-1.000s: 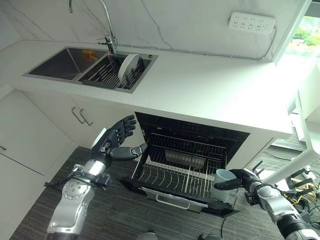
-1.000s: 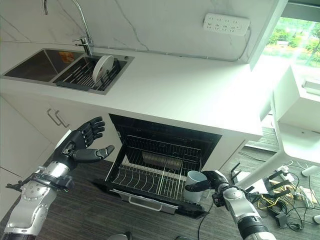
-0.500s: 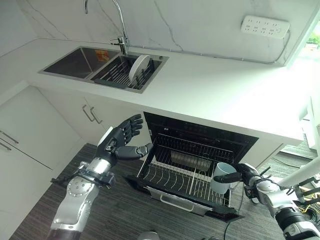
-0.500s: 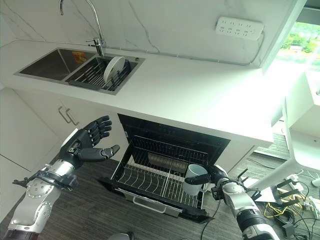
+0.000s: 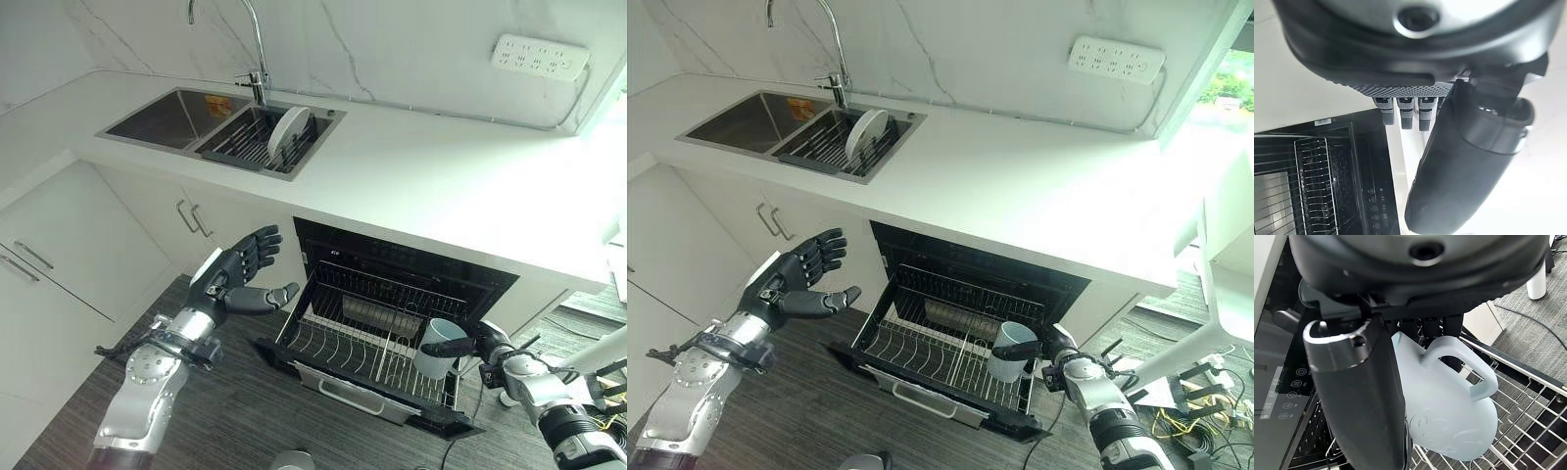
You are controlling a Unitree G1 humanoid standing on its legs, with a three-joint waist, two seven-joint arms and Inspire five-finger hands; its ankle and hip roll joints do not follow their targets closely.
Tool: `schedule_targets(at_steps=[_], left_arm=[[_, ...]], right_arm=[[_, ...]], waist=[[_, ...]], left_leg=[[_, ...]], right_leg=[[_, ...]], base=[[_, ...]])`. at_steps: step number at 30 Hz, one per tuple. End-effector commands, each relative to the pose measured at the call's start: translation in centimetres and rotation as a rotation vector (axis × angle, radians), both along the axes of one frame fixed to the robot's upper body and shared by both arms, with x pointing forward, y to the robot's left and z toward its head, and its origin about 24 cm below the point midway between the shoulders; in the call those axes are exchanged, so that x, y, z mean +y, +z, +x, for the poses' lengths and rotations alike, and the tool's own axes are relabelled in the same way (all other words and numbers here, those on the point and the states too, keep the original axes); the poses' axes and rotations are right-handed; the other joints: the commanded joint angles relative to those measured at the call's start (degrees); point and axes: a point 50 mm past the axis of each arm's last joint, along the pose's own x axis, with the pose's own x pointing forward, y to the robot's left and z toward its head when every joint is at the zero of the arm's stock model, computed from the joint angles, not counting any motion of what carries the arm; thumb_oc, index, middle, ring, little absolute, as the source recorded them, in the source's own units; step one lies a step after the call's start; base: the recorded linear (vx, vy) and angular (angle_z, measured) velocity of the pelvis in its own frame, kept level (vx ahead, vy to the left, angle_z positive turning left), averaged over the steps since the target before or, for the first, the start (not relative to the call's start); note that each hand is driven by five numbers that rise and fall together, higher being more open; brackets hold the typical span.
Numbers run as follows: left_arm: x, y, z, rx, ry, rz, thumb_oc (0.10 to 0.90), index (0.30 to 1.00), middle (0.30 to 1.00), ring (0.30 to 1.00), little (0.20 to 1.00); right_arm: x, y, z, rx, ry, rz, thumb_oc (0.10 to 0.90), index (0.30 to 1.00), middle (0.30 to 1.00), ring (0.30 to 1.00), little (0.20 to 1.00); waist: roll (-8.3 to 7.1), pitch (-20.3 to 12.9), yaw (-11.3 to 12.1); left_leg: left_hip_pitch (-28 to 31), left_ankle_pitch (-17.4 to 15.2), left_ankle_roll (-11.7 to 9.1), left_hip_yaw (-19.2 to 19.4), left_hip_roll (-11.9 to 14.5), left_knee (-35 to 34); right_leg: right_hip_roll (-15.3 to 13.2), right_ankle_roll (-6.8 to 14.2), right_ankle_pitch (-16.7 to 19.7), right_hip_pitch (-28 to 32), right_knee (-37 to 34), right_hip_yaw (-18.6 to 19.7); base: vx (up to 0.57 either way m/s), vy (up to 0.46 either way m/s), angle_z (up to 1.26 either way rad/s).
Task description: Place the dishes in the dishwasher.
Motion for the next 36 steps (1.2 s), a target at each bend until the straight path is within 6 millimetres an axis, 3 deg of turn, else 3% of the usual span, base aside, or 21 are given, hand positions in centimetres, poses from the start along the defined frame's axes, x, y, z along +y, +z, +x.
schedule_targets(at_steps=[1,28,29,30,31,36], left_arm=[[-1.0,6.0,0.3,-0.261,-0.095,0.018,0.8,0.9,0.9,0.9,0.9],[-0.7,6.1,-0.1,-0.266,-0.083,0.022,0.8,0.9,0.9,0.9,0.9],[-0.7,6.1,-0.1,-0.266,-0.083,0.022,0.8,0.9,0.9,0.9,0.9],[-0.7,6.0,-0.1,-0.265,-0.082,0.021,0.8,0.9,0.9,0.9,0.9],[-0.7,6.0,-0.1,-0.265,-0.081,0.02,0.8,0.9,0.9,0.9,0.9],[-0.8,5.8,-0.1,-0.263,-0.084,0.017,0.8,0.9,0.9,0.9,0.9]], right_arm=[[0.5,4.0,3.9,-0.193,0.03,-0.006,0.4,0.3,0.3,0.3,0.3],[-0.7,1.9,2.5,-0.087,0.002,-0.074,0.4,0.3,0.3,0.3,0.3],[-0.7,1.9,2.5,-0.085,-0.003,-0.078,0.455,0.382,0.382,0.382,0.382],[-0.7,1.9,2.5,-0.086,-0.011,-0.081,0.577,0.566,0.566,0.566,0.566],[-0.8,1.9,2.6,-0.092,-0.026,-0.084,0.8,0.9,0.9,0.9,0.9],[-0.6,2.2,2.9,-0.112,-0.031,-0.097,0.8,0.9,0.9,0.9,0.9]], waist=[[-1.48,-2.3,-0.3],[-0.97,-2.1,-0.3],[-0.95,-2.1,-0.3],[-0.92,-2.1,-0.3],[-0.89,-2.1,-0.2],[-0.92,-2.1,0.0]], left_leg=[[-2.9,-6.4,2.3,2.2,-0.5,5.8],[-3.2,-6.2,1.9,2.5,0.2,5.8],[-3.2,-6.2,1.9,2.4,0.2,5.8],[-3.2,-6.2,1.9,2.5,0.2,5.8],[-3.2,-6.2,1.8,2.4,0.2,5.8],[-3.3,-6.1,1.8,2.3,0.2,5.8]], right_leg=[[-0.6,2.7,-2.1,3.3,-4.2,0.2],[-0.5,2.6,-2.1,2.6,-4.2,0.6],[-0.5,2.6,-2.1,2.6,-4.2,0.6],[-0.5,2.6,-2.1,2.6,-4.2,0.6],[-0.5,2.5,-2.1,2.6,-4.2,0.6],[-0.6,2.5,-2.0,2.5,-4.2,0.4]], base=[[-0.02,-0.028,0.08],[0.0,-0.001,0.0],[0.0,0.0,0.0],[0.0,0.0,0.0],[0.0,0.0,0.0],[0.0,0.0,0.0]])
